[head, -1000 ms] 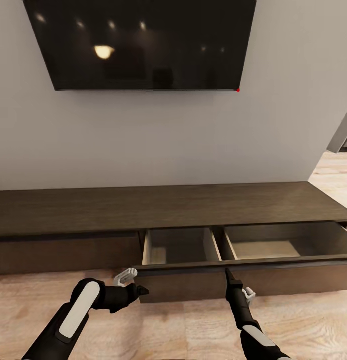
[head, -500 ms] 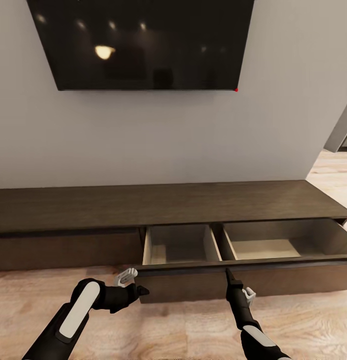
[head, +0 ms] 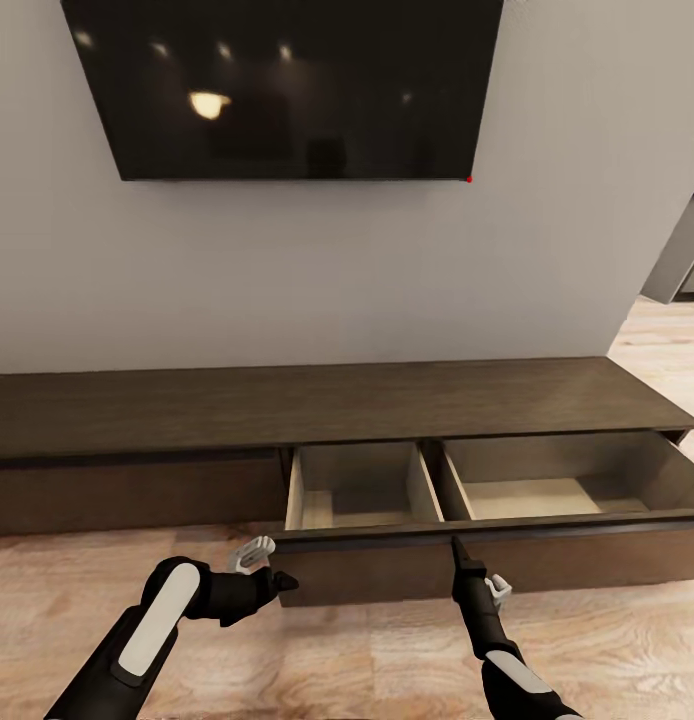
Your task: Place each of the two pumpkins and all three candles from the living room inside a cabinet in the living room (use any cabinet), then make sure every cabinet is closed, and position the cauldron so it is next to a table in the living room.
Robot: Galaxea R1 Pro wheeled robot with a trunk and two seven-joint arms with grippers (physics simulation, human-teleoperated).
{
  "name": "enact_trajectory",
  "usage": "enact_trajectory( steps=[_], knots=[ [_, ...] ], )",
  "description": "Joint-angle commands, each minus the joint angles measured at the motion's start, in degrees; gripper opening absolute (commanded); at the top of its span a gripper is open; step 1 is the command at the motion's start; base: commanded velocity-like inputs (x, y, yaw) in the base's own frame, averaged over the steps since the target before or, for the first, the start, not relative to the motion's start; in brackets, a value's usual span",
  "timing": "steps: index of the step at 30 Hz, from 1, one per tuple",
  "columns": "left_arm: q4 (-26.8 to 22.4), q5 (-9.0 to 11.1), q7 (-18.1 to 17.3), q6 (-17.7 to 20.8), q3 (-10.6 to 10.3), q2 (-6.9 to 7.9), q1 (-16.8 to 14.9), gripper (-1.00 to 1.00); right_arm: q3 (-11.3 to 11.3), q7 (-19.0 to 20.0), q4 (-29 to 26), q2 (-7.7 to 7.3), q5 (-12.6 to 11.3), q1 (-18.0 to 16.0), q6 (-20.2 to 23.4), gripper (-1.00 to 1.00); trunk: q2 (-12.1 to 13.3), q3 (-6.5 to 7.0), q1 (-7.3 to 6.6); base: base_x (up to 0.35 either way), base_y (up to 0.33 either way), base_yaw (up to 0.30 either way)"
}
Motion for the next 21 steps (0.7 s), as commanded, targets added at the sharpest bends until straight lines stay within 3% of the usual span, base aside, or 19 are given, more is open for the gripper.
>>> enact_trajectory(
  steps=[1, 21],
  knots=[
    [-0.04, 0.6, 0.59, 0.04, -0.13, 0.04, -0.05, 1.0, 1.81, 0.02, 0.76, -0.01, 0.05, 0.03, -0.2, -1.0, -0.01, -0.06, -0.01, -0.159, 0.0, 0.0],
    [-0.04, 0.6, 0.59, 0.04, -0.13, 0.04, -0.05, 1.0, 1.81, 0.02, 0.76, 0.0, 0.09, 0.03, -0.2, -1.0, -0.01, -0.06, -0.01, -0.061, 0.0, 0.0]
  ],
)
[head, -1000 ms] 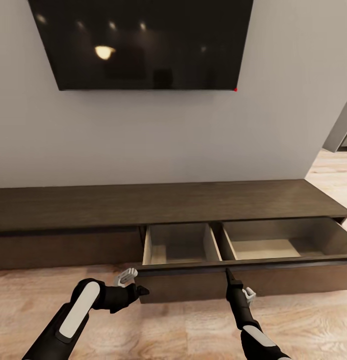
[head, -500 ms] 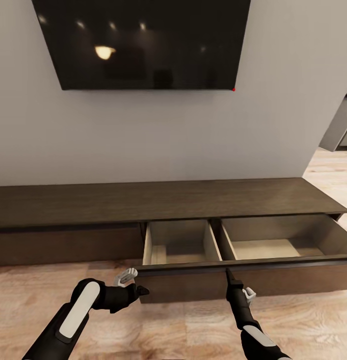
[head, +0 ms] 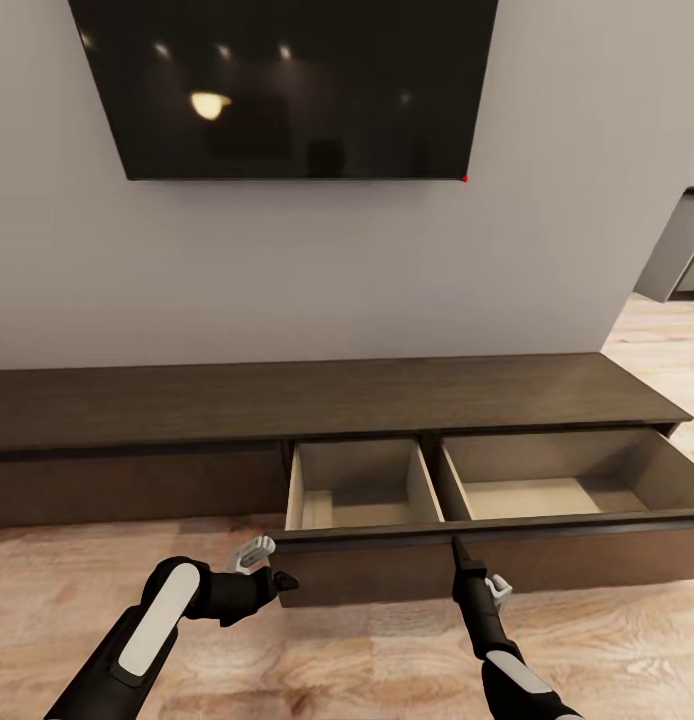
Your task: Place each of the two pumpkins and all three candles from the living room inside a cabinet in the living room (use any cabinet), then make sure every cabinet is closed, and position the cauldron so it is next to a table in the living room.
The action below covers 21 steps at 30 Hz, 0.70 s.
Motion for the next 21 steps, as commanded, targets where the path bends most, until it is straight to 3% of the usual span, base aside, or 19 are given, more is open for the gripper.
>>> enact_trajectory(
  steps=[1, 21],
  knots=[
    [-0.04, 0.59, 0.58, 0.04, -0.13, 0.02, -0.05, 1.0, 1.91, 0.04, 0.76, -0.01, 0.09, 0.03, -0.2, -1.0, -0.01, -0.06, -0.01, -0.029, 0.0, 0.0],
    [-0.04, 0.59, 0.58, 0.04, -0.13, 0.03, -0.05, 1.0, 1.91, 0.04, 0.76, -0.03, 0.05, 0.03, -0.2, -1.0, -0.01, -0.06, -0.01, -0.02, 0.0, 0.0]
  ],
)
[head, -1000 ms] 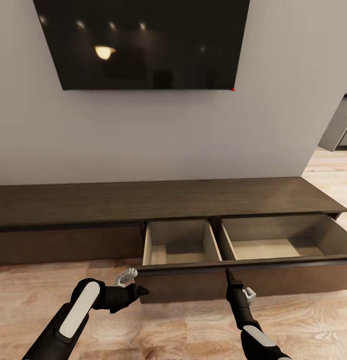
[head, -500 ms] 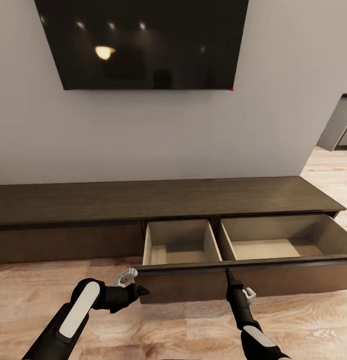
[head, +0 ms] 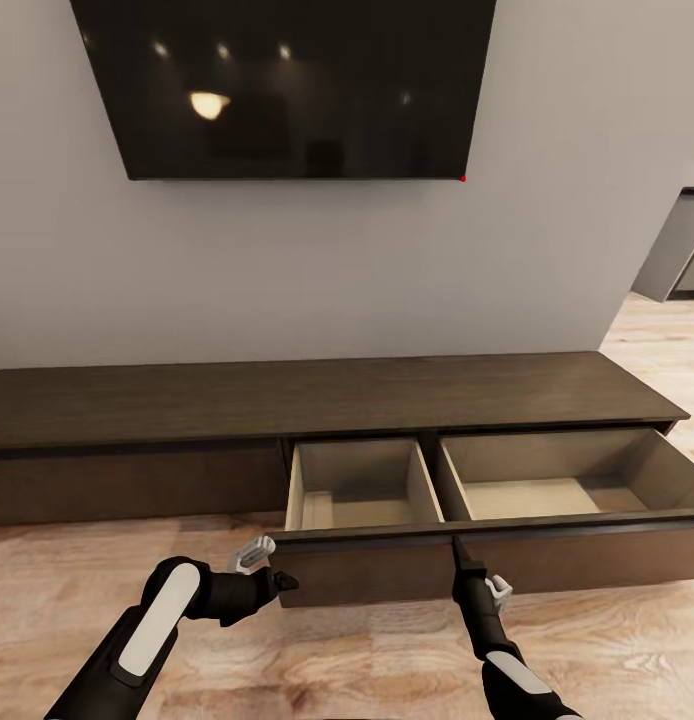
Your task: Place each of the two pumpkins and all three candles from the living room inside a cabinet in the living room (use any cabinet), then make sure every cabinet is closed, and position the cauldron so it is next to a table in the living room.
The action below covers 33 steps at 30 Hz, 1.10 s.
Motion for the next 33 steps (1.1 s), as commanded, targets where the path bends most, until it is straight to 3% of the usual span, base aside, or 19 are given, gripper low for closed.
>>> enact_trajectory(
  steps=[1, 33],
  knots=[
    [-0.04, 0.6, 0.59, 0.04, -0.13, 0.03, -0.05, 1.0, 1.8, -0.36, 0.51, 0.01, 0.02, 0.03, -0.2, -1.0, -0.01, -0.06, 0.0, -0.005, 0.0, 0.0],
    [-0.04, 0.6, 0.59, 0.04, -0.13, 0.0, -0.05, 1.0, 1.8, -0.36, 0.51, -0.02, 0.03, 0.03, -0.2, -1.0, -0.01, -0.06, 0.0, -0.013, 0.0, 0.0]
  ],
)
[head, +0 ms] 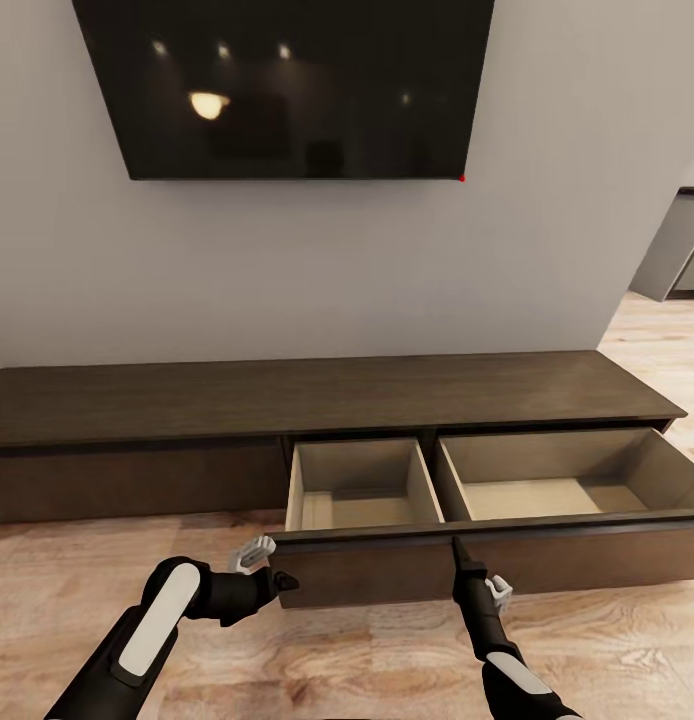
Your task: Place each of the two pumpkins and all three candles from the living room inside a cabinet in the living room (use any cabinet), then make sure every cabinet is closed, and position the cauldron so it is next to a table in the living room.
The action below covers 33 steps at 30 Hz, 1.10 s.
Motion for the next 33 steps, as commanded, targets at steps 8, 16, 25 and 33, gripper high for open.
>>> enact_trajectory(
  steps=[8, 16, 25, 33],
  knots=[
    [-0.05, 0.6, 0.59, 0.04, -0.13, 0.04, -0.04, 1.0, 1.76, -0.64, 0.33, 0.02, 0.03, 0.04, -0.21, -1.0, -0.01, -0.06, 0.0, 0.0, 0.0, 0.0],
    [-0.05, 0.6, 0.59, 0.04, -0.13, 0.05, -0.04, 1.0, 1.76, -0.64, 0.33, 0.0, 0.06, 0.04, -0.2, 1.0, -0.01, -0.06, 0.0, 0.0, 0.0, 0.0],
    [-0.05, 0.66, 0.59, 0.04, -0.13, 0.04, -0.04, 1.0, 1.76, -0.65, 0.33, 0.0, 0.0, 0.04, -0.2, 1.0, -0.01, -0.06, 0.0, -0.042, 0.0, 0.0],
    [-0.05, 0.69, 0.59, 0.04, -0.13, 0.04, -0.04, 1.0, 1.76, -0.71, 0.33, 0.0, -0.01, 0.04, -0.2, 1.0, -0.01, -0.06, 0.0, -0.2, 0.0, 0.0]
  ],
)
